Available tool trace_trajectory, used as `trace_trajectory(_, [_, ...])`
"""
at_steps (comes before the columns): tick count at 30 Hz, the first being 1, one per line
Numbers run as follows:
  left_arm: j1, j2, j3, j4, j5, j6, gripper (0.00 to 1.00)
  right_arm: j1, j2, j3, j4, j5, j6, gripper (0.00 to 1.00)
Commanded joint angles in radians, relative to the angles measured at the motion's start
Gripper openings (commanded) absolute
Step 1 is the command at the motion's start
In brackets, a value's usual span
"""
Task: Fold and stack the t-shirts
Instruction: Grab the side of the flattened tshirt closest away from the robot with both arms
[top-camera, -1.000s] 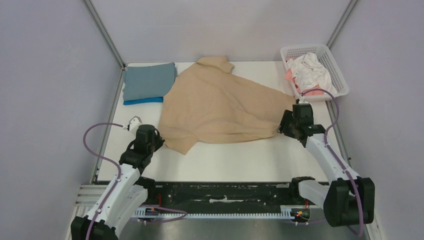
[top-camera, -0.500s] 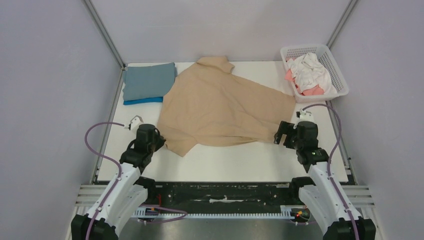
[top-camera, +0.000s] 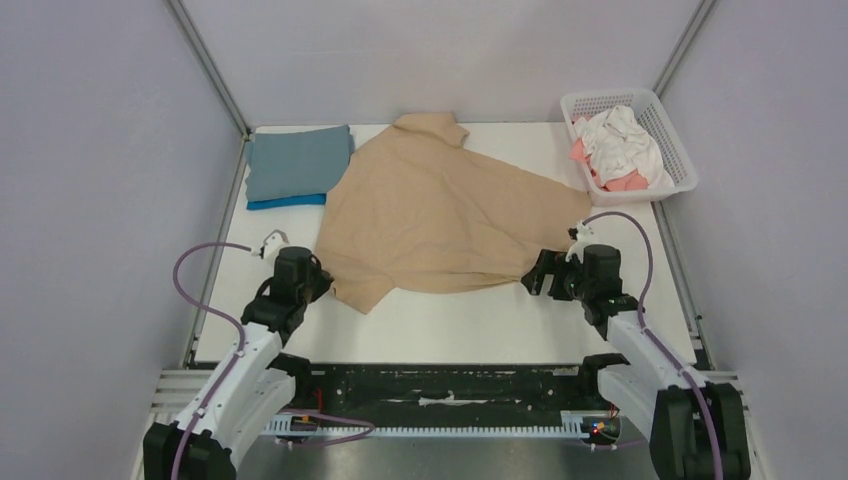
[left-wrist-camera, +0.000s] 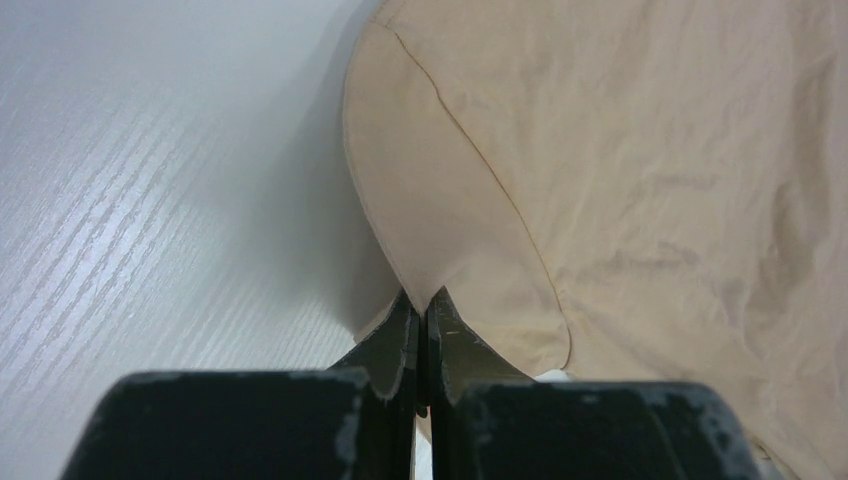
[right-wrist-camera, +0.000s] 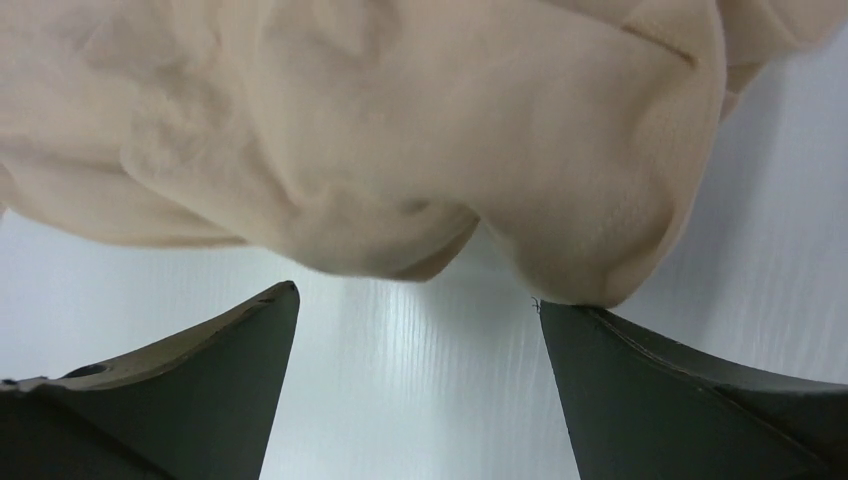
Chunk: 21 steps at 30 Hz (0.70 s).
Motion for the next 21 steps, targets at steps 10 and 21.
trace_trajectory(10, [0.006, 0.094, 0.020, 0.079, -0.035, -0.018, 0.02, 0.038, 0.776, 0.729, 0.246, 0.096, 0.127, 0.90])
trace_trajectory(21, [0.006, 0.112, 0.008, 0.105, -0.003, -0.017, 0.02, 0.037, 0.293, 0.395, -0.092, 0.526, 0.036, 0.97])
